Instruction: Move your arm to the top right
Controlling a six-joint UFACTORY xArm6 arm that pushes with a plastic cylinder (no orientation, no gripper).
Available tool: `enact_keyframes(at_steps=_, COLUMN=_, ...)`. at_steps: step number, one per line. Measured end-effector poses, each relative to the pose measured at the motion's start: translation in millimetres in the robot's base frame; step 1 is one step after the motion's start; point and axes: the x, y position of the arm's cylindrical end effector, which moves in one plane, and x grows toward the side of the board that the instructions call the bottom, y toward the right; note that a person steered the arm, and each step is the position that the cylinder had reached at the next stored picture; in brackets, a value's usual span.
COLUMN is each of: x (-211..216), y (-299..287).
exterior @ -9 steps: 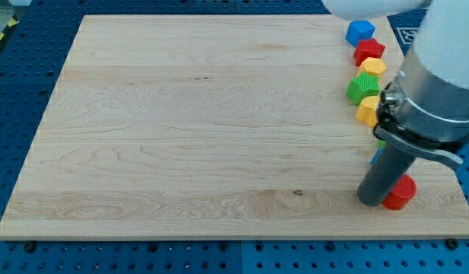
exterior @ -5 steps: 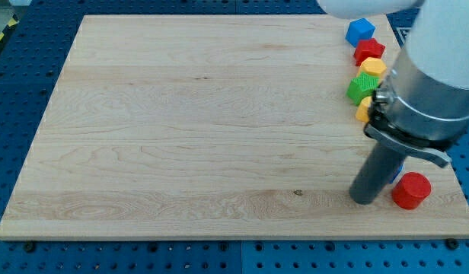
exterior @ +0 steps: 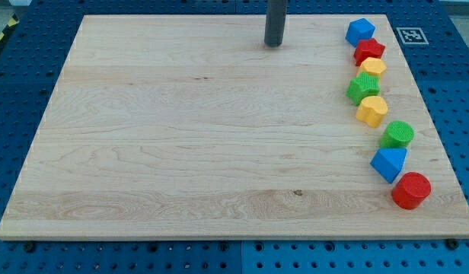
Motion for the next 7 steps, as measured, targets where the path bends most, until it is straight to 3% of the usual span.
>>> enact_keyframes(at_steps=1, x=-54.8, y=24.3)
enact_keyframes(at_steps=2, x=-53.6, y=33.0)
enact_keyframes(at_steps=6, x=-38.1, y=218.3)
enact_keyframes(at_steps=7, x=-27.7, y=219.0)
